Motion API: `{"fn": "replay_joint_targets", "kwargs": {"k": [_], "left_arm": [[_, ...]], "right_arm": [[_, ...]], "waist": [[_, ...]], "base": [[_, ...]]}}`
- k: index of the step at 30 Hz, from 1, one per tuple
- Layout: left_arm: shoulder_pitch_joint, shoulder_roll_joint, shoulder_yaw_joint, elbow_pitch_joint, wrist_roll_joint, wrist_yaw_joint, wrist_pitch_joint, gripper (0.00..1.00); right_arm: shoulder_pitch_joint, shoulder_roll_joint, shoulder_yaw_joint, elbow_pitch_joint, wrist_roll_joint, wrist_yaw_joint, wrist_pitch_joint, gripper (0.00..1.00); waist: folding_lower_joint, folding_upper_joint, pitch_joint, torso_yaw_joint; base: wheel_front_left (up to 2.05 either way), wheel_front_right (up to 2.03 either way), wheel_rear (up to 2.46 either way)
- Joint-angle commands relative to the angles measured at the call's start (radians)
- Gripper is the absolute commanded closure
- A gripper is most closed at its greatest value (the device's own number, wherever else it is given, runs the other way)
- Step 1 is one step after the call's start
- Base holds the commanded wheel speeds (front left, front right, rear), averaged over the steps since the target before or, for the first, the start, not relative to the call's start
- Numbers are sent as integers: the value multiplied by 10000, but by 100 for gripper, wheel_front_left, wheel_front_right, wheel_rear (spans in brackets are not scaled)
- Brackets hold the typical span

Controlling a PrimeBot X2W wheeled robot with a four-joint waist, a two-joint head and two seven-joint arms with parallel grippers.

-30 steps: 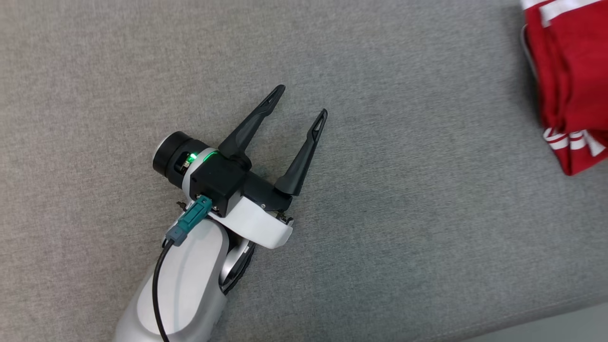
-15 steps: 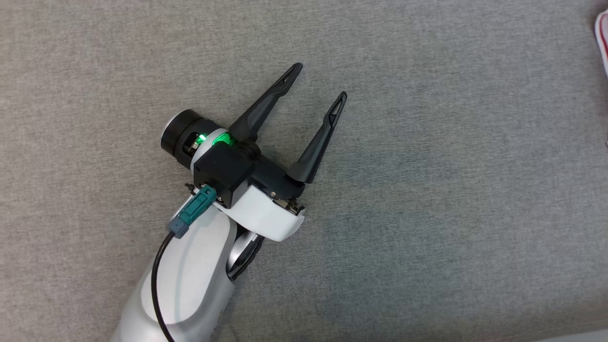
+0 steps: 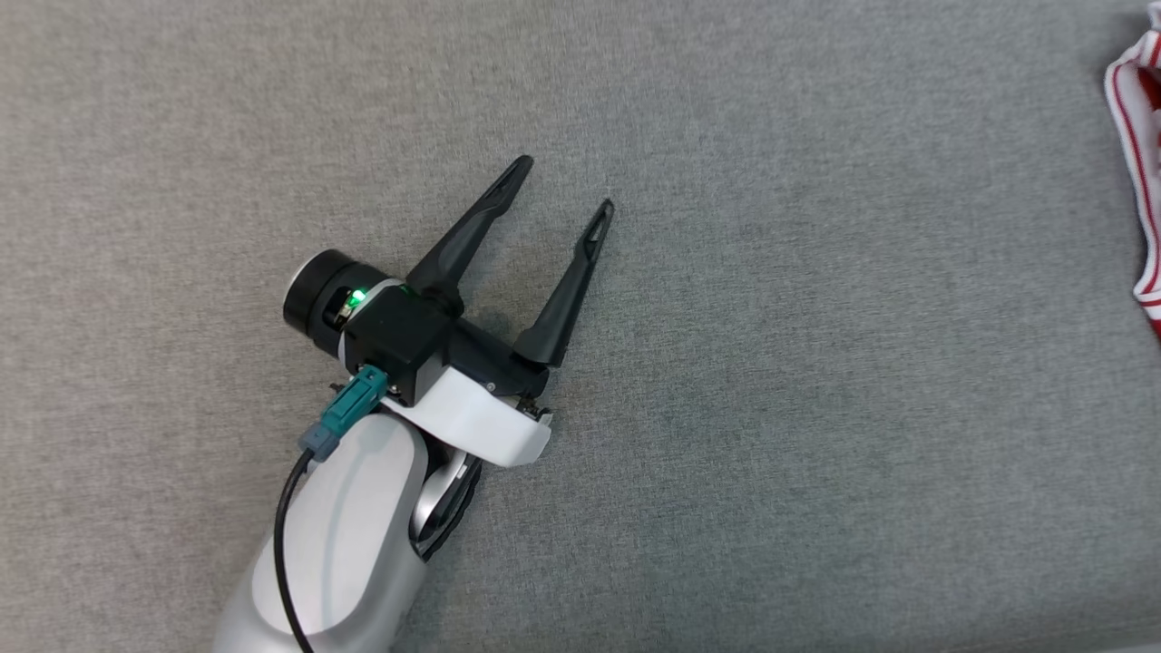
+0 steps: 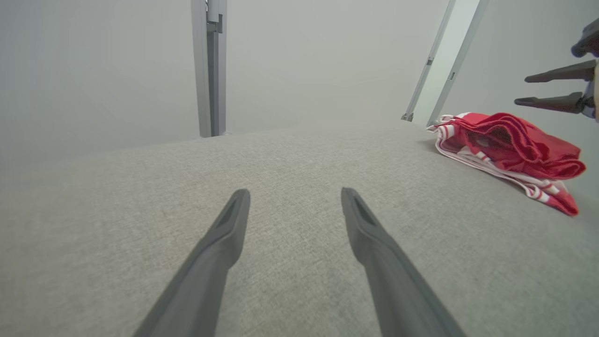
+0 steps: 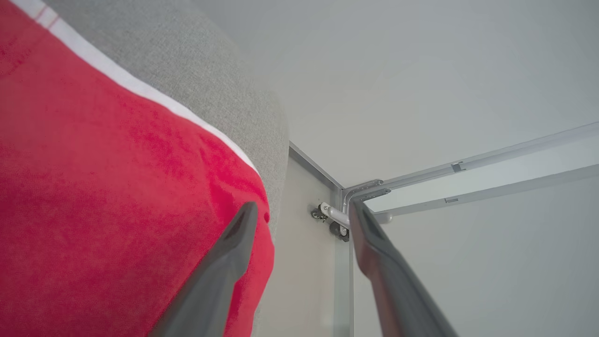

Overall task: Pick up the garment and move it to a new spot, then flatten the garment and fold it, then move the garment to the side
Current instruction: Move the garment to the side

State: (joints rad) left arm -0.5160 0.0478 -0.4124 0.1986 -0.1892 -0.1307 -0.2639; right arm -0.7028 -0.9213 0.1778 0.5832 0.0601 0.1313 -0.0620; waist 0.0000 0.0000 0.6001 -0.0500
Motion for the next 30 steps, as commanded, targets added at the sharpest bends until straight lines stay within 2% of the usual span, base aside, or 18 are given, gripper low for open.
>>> {"fn": "replay_joint_targets", "kwargs": {"k": [1, 10, 19, 25, 29, 30], "left_arm": [[172, 54, 106, 14, -86, 7, -3, 0], [1186, 53, 833, -119, -202, 156, -1, 0], [2460, 52, 1856, -320, -285, 384, -1, 0], [3249, 47, 2448, -484, -168, 477, -1, 0], [3696, 45, 2659, -590, 0, 651, -1, 0], [3696, 45, 2659, -590, 0, 651, -1, 0]], "right_arm": [[-165, 359, -192, -205, 16, -12, -153, 0], [185, 2968, -549, -1911, 869, -12, -1128, 0], [2108, 5279, -476, -3533, 839, -10, -1819, 0], [3541, 6681, -773, -3900, 539, -10, -1976, 0], [4315, 7374, -1050, -3888, 57, -10, -2023, 0], [4315, 7374, -1050, -3888, 57, -10, -2023, 0]], "waist": [[0, 0, -529, -21], [0, 0, -2382, 199], [0, 0, -3874, 947], [0, 0, -4503, 1394], [0, 0, -4779, 1607], [0, 0, -4779, 1607]], "base": [[0, 0, 0], [0, 0, 0], [0, 0, 0], [0, 0, 0], [0, 0, 0], [0, 0, 0]]}}
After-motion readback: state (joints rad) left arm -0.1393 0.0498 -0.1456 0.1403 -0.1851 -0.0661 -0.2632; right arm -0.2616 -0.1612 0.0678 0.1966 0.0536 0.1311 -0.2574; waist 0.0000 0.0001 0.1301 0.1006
